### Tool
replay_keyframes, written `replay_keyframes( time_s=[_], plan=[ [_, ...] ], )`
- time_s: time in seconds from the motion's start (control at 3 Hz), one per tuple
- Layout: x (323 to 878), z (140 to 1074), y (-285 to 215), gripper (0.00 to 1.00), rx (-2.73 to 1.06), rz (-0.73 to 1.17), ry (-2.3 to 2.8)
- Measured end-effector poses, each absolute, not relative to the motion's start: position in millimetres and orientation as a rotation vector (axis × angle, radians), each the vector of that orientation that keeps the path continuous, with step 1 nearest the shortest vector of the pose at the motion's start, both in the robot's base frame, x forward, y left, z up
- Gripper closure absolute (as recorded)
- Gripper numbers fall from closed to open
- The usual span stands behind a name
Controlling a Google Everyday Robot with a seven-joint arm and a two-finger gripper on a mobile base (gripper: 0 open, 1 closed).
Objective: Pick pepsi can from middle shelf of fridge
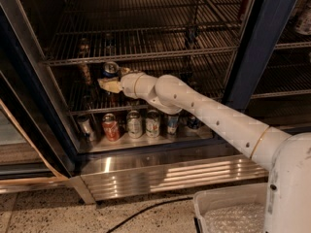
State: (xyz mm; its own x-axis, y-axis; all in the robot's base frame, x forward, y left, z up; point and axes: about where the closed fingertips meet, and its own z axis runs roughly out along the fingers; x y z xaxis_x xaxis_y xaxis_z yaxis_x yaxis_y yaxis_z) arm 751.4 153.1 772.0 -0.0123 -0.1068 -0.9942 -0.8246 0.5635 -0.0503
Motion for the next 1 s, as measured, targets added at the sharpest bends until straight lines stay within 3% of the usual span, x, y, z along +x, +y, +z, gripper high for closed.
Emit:
replay_keyframes(
  time_s=[0.67,1.0],
  plan=[
    [724.1,789.7,164.7,1.0,-0.944,0.699,1.468],
    [712.2,790.6,137.1,1.0,-1.028,0.566,1.523]
  ],
)
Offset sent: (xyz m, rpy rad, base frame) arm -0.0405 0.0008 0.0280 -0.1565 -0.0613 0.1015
